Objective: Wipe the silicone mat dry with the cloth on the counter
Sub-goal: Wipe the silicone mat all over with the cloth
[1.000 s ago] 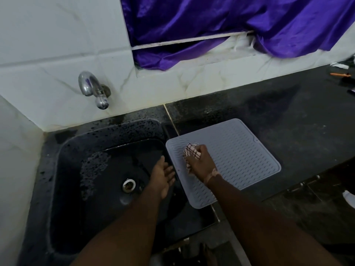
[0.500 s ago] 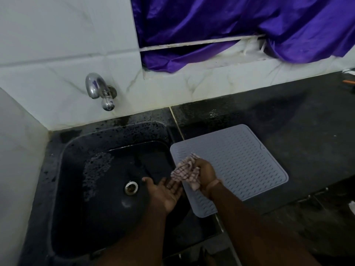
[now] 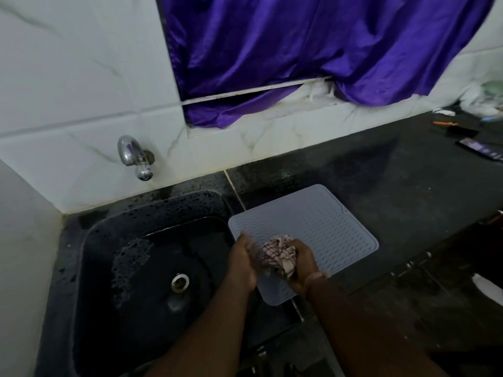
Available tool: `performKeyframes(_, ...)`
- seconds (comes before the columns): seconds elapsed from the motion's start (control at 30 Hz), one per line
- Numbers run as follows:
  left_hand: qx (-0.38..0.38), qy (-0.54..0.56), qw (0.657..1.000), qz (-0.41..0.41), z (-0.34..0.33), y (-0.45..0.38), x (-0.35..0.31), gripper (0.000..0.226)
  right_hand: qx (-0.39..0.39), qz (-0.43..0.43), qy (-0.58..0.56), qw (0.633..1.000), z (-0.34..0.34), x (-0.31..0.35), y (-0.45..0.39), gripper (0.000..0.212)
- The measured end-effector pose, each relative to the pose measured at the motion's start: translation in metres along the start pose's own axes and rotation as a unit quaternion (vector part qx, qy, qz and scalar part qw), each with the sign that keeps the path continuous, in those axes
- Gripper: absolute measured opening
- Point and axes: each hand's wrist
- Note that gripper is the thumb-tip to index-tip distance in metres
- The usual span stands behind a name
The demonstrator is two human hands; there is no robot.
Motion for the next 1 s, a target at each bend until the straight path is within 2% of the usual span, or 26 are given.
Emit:
performKeyframes(0.07,0.073,-0.014,0.995,0.065,-0.011,0.007,0.01,0.057,0.029,-0.005,0.047,0.998,0.002,0.001,0.006,0.041)
performKeyframes(0.1,0.09,-0.022,0.992,0.083,-0.014,0.009,0.015,0.06,0.026,0.023,0.117,0.993,0.003,0.004,0.007,0.037)
performKeyframes(0.13,0.093,-0.037,0.991,0.092,-0.02,0.012,0.019,0.059,0.003,0.079,0.234,0.969,0.005,0.009,0.007,0.031)
performKeyframes(0.17,0.086,-0.057,0.99,0.091,-0.024,0.011,0.024,0.053,-0.033,0.138,0.363,0.921,0.008,0.013,0.006,0.027)
performKeyframes(0.2,0.071,-0.079,0.991,0.078,-0.028,0.009,0.028,0.044,-0.071,0.184,0.455,0.868,0.011,0.018,0.005,0.025)
performKeyframes(0.23,0.055,-0.096,0.992,0.054,-0.033,0.006,0.031,0.036,-0.095,0.206,0.498,0.837,0.012,0.023,0.005,0.028)
performKeyframes(0.3,0.046,-0.11,0.993,0.008,-0.043,0.001,0.033,0.028,-0.104,0.235,0.506,0.823,0.013,0.031,0.005,0.039)
performKeyframes(0.4,0.056,-0.096,0.994,-0.01,-0.066,-0.007,0.033,0.03,-0.024,0.237,0.523,0.818,0.018,0.045,0.002,0.056)
performKeyframes(0.5,0.076,-0.03,0.996,0.026,-0.092,-0.014,0.033,0.059,0.047,0.23,0.514,0.825,0.033,0.064,-0.004,0.075)
performKeyframes(0.57,0.098,-0.016,0.993,0.06,-0.11,-0.022,0.034,0.079,0.081,0.225,0.518,0.821,0.047,0.082,-0.013,0.066)
performKeyframes(0.7,0.115,-0.056,0.989,0.068,-0.148,-0.039,0.037,0.087,0.026,0.263,0.487,0.833,0.067,0.121,-0.04,0.033)
performKeyframes(0.77,0.111,-0.079,0.989,0.061,-0.162,-0.052,0.04,0.084,-0.006,0.269,0.513,0.815,0.076,0.141,-0.057,0.033)
performKeyframes(0.9,0.087,-0.161,0.981,0.058,-0.179,-0.087,0.048,0.072,-0.045,0.219,0.597,0.77,0.108,0.179,-0.095,0.039)
performKeyframes(0.97,0.035,-0.249,0.968,0.027,-0.188,-0.103,0.049,0.059,-0.085,0.215,0.603,0.764,0.127,0.196,-0.115,0.032)
performKeyframes(1.0,-0.001,-0.327,0.945,-0.004,-0.194,-0.109,0.05,0.05,-0.104,0.211,0.608,0.758,0.133,0.205,-0.125,0.028)
Point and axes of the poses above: each hand's wrist, its own y-axis away from the middle knuckle, its own z-axis out of the back of the hand, x = y × z
